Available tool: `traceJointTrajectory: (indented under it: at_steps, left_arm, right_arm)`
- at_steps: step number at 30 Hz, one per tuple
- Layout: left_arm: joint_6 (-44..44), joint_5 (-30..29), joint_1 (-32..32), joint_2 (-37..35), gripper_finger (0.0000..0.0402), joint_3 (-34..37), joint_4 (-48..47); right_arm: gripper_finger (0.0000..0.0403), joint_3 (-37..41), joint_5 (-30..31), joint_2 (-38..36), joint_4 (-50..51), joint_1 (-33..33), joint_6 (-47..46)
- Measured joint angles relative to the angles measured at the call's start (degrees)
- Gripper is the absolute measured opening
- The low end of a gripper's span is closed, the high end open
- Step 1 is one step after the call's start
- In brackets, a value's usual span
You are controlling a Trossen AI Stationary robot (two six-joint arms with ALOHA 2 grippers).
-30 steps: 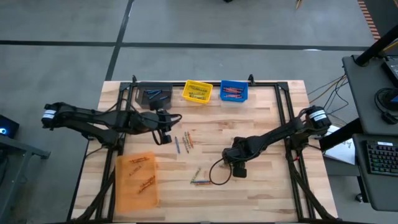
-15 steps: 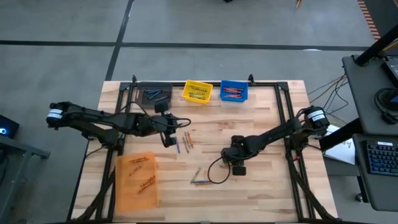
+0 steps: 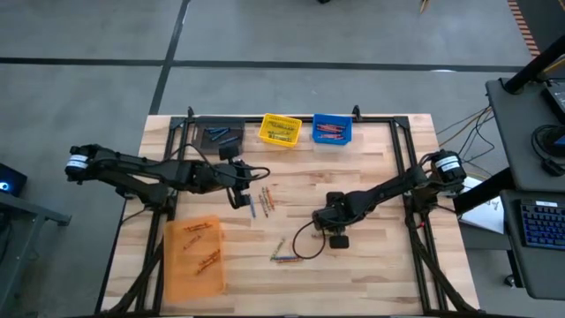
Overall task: Sort crayons
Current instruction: Put the green crayon into the yellow bin
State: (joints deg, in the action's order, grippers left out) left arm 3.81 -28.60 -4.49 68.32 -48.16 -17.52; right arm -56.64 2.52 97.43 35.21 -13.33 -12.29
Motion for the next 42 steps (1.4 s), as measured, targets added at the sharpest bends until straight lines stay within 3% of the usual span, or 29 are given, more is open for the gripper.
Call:
traceJointTrajectory:
  at_steps: [7, 14, 26, 33, 42]
  left_arm:
    - [0.0, 0.0, 0.0, -1.3, 0.0075, 0.0, -0.2]
    - [0.0, 0.1, -0.5, -5.9, 0.0075, 0.0, -0.8]
    - [1.0, 0.5, -1.5, -15.1, 0.0075, 0.0, -1.9]
    - [3.3, 0.4, -1.5, -21.7, 0.0075, 0.0, -1.9]
    - [3.8, 0.1, -1.5, -28.2, 0.0075, 0.0, -2.5]
  right_arm:
    - [0.0010, -2.4, 0.8, -0.5, 3.5, 0.9, 0.3]
    - [0.0009, -10.7, 1.6, -1.2, 12.9, 4.5, 2.9]
    - [0.0009, -27.9, 1.8, 0.2, 15.0, 19.1, 16.7]
    - [0.0009, -39.6, 1.8, 6.9, 13.6, 27.5, 22.9]
    - [0.0009, -60.7, 1.6, 23.0, 13.0, 34.6, 31.5]
